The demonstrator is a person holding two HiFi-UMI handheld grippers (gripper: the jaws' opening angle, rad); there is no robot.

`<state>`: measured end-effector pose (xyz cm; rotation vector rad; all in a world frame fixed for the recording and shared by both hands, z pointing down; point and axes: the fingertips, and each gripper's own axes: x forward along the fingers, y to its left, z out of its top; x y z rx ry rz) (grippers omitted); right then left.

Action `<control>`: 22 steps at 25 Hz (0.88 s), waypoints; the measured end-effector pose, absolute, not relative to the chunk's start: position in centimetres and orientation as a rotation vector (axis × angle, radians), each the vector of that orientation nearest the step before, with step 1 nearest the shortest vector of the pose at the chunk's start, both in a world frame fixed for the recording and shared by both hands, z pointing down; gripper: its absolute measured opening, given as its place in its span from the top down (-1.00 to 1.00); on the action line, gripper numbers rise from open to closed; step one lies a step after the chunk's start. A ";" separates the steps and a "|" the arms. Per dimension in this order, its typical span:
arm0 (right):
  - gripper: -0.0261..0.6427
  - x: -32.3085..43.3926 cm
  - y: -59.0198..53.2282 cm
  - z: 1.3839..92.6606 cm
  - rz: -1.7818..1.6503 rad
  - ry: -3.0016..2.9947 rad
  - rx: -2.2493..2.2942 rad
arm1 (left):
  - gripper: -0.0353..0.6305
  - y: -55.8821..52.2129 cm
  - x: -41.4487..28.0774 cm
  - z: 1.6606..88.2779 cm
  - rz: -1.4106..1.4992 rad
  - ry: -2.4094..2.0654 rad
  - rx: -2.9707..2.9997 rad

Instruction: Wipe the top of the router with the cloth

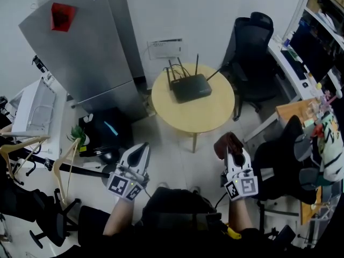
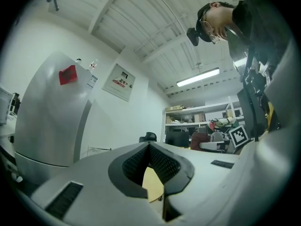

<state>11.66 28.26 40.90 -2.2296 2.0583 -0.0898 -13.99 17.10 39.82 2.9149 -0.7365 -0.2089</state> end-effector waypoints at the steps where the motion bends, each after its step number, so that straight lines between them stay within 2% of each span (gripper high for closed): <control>1: 0.75 11.6 28.3 40.8 -0.082 2.058 -2.230 | 0.92 17.0 -14.0 39.9 -0.209 -0.740 2.912; 22: 0.75 15.3 29.5 41.2 -0.088 1.965 -2.346 | 0.92 14.8 -16.1 42.2 -0.173 -0.887 2.865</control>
